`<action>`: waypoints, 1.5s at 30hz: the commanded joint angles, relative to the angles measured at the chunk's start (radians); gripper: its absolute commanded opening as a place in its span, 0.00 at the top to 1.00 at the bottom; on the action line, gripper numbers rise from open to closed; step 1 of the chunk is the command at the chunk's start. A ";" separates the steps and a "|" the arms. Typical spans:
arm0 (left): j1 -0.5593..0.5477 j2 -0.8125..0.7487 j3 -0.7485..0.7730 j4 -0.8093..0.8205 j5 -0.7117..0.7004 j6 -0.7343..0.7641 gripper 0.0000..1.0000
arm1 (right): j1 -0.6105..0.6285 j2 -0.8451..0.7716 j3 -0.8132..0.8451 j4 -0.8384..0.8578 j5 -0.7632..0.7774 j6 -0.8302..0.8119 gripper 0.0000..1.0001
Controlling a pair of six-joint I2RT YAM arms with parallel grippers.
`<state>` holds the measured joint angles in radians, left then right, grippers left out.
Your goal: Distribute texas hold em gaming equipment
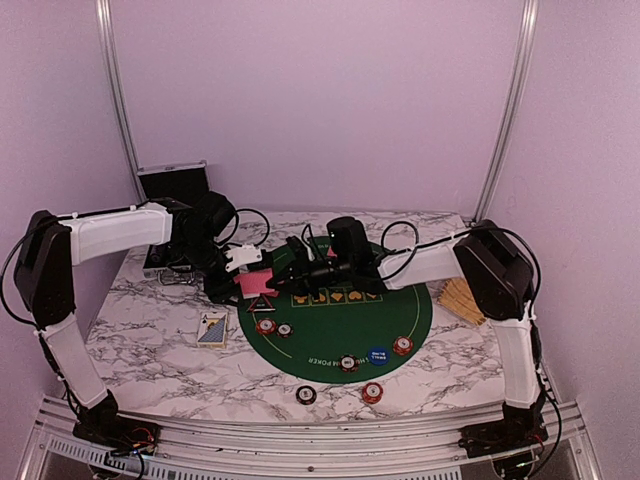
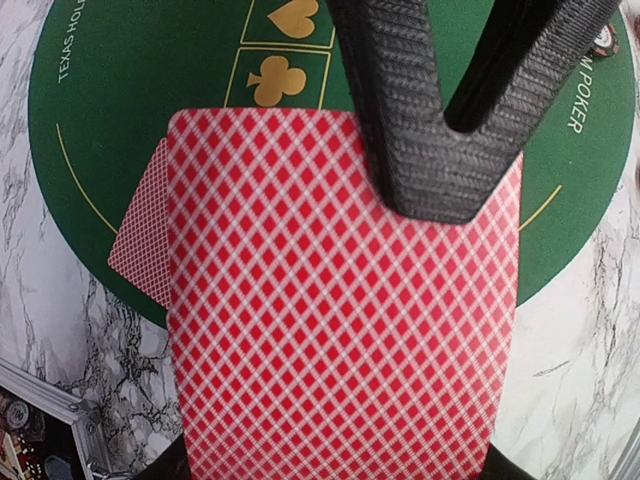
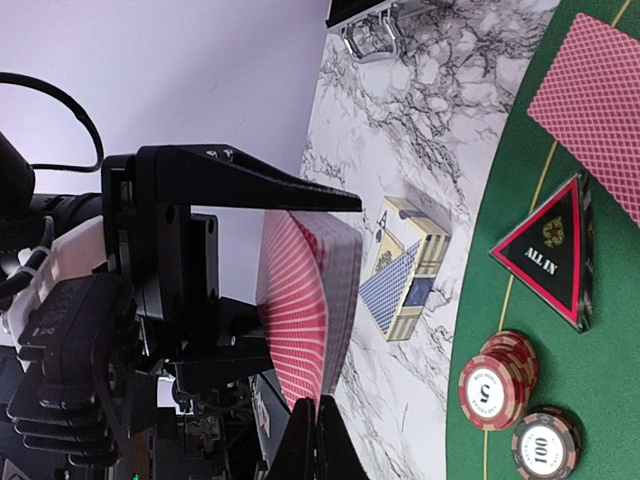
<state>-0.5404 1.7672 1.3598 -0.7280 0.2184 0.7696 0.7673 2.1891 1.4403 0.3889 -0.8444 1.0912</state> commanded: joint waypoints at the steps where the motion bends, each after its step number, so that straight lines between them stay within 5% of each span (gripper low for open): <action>1: 0.012 -0.007 -0.003 0.003 -0.002 0.000 1.00 | -0.021 -0.051 -0.033 0.003 0.001 -0.016 1.00; 20: 0.034 -0.021 -0.019 0.003 0.008 0.010 1.00 | -0.172 -0.292 -0.417 -0.085 -0.001 -0.148 1.00; 45: 0.033 -0.042 -0.030 -0.016 0.021 0.000 1.00 | -0.261 -0.451 -0.546 -0.503 0.105 -0.437 1.00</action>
<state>-0.5087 1.7660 1.3373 -0.7300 0.2100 0.7696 0.5198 1.7691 0.8921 -0.0166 -0.7776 0.7231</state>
